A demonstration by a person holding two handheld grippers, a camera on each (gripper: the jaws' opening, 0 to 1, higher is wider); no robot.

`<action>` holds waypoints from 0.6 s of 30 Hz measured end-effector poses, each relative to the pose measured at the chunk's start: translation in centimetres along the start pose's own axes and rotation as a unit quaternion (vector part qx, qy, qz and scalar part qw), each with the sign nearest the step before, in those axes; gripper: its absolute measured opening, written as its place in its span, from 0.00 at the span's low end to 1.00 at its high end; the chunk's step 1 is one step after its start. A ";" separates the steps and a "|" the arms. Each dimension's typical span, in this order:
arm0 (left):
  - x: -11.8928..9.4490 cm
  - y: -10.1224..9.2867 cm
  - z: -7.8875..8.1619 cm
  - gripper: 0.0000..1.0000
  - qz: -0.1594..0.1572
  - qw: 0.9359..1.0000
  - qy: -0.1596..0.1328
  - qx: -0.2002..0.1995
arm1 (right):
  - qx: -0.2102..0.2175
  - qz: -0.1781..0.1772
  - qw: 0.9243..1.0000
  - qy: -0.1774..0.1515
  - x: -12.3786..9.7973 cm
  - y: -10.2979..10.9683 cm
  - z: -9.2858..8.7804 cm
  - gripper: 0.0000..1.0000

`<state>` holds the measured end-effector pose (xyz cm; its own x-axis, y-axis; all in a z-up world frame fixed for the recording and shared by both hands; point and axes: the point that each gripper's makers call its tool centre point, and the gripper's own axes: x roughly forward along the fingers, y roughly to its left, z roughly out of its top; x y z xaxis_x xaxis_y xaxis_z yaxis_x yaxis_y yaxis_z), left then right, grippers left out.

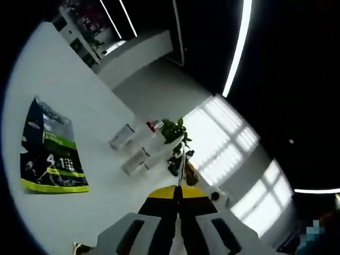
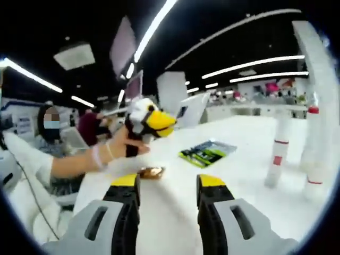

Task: Arrange the skincare products in the storage area until every visible bottle or jar stands upright without overlapping.

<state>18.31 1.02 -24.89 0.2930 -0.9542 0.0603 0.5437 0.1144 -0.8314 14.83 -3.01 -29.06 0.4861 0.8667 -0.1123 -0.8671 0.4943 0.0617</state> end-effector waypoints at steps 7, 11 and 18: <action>0.9 -0.6 2.3 0.00 0.015 0.999 0.020 -0.048 | -0.043 -0.044 0.998 -0.006 -2.0 -0.8 -0.7 0.60; 1.4 -0.4 3.8 0.00 0.035 0.996 0.026 -0.076 | -0.014 -0.041 0.999 -0.013 -2.2 -1.1 -1.0 0.73; 2.0 2.2 4.7 0.00 0.096 0.991 0.047 -0.082 | 0.004 -0.032 0.999 -0.004 -2.5 -0.6 -1.6 0.87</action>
<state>23.79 0.63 -23.97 0.3005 -0.9414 -0.1529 0.3472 0.2573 -0.9018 13.97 -5.56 -30.44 0.5416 0.8337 -0.1075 -0.8331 0.5494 0.0634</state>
